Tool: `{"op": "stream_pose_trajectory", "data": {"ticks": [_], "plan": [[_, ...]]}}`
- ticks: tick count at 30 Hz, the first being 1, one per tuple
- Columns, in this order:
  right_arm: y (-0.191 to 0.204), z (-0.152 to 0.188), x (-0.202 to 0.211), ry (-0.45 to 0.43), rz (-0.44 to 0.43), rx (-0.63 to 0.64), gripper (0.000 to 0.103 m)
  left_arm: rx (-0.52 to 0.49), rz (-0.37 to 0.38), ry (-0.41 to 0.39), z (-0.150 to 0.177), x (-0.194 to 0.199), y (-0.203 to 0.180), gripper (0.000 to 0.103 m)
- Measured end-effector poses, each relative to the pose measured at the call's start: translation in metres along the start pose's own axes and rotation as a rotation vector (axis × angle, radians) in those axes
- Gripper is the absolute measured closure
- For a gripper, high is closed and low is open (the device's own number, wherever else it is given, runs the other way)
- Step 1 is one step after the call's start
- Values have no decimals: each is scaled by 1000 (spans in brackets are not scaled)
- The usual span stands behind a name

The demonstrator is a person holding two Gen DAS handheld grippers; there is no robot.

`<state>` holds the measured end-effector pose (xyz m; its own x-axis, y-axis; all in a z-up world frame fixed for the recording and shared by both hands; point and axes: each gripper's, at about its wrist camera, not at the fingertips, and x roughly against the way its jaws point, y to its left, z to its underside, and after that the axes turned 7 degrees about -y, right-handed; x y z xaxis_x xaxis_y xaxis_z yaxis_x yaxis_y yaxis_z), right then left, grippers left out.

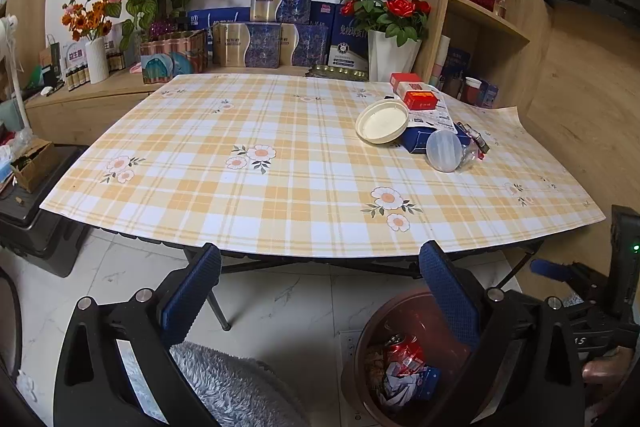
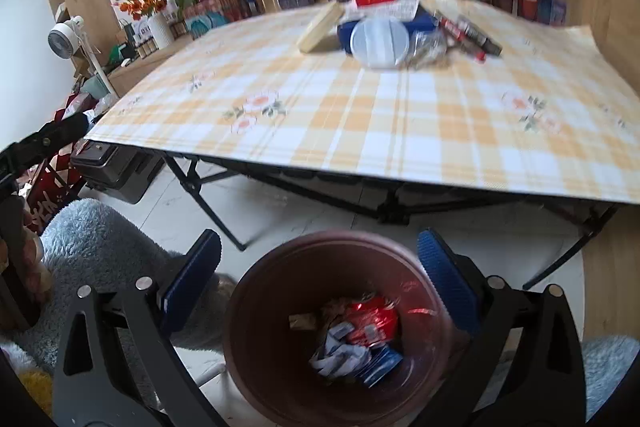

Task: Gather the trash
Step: 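Move both grippers back over the table toward the round lids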

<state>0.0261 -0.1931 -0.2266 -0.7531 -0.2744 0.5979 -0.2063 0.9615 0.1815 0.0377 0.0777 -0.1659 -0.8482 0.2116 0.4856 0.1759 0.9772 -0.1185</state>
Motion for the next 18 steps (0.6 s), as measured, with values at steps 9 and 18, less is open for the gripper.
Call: {"op": "stream_pose_trajectory", "data": {"ticks": [9, 18], "plan": [[-3, -5, 6, -29, 43, -8, 6, -21, -19, -4, -2, 1, -2, 6], [-15, -22, 11, -41, 103, 20, 6, 2, -15, -74, -27, -5, -3, 6]]}}
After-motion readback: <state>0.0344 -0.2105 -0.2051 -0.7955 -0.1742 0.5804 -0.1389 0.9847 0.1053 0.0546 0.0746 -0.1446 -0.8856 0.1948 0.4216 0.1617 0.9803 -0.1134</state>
